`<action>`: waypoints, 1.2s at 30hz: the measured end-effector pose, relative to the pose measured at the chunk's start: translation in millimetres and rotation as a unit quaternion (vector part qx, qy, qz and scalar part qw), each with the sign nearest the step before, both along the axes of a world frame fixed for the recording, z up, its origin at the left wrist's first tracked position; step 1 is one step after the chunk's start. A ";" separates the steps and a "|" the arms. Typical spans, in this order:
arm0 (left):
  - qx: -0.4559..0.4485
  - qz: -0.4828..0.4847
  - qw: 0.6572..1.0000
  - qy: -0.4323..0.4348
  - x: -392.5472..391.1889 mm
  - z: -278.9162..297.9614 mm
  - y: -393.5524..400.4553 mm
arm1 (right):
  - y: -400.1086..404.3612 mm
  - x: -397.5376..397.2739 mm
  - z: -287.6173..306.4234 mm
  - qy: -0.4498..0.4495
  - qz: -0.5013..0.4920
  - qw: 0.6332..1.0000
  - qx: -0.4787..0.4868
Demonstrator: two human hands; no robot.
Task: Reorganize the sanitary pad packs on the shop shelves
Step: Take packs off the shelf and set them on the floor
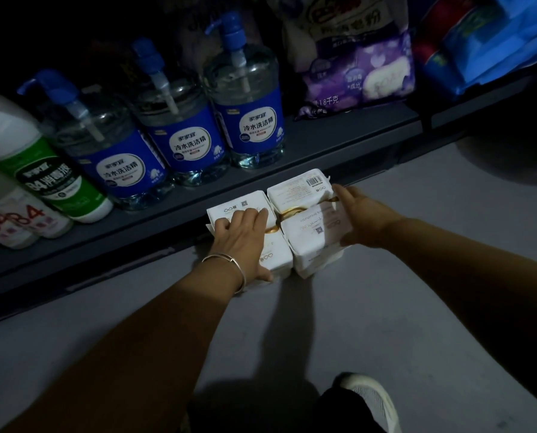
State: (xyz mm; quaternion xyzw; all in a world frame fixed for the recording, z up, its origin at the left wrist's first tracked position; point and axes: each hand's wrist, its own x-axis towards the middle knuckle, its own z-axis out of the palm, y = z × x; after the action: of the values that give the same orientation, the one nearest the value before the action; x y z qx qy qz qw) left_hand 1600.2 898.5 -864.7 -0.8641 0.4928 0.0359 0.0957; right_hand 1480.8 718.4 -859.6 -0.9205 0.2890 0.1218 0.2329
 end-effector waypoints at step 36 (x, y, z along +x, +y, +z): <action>-0.122 -0.022 0.989 0.082 29.1 178.0 -14.9 | 6.3 40.9 177.3 -0.188 0.101 0.966 -0.145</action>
State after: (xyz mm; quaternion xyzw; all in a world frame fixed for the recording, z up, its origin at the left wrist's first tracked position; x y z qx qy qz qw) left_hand 1629.3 883.6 -686.6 -0.8526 0.5183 0.0440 -0.0502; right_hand 1521.7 724.7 -682.3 -0.9753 0.1599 -0.0738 0.1334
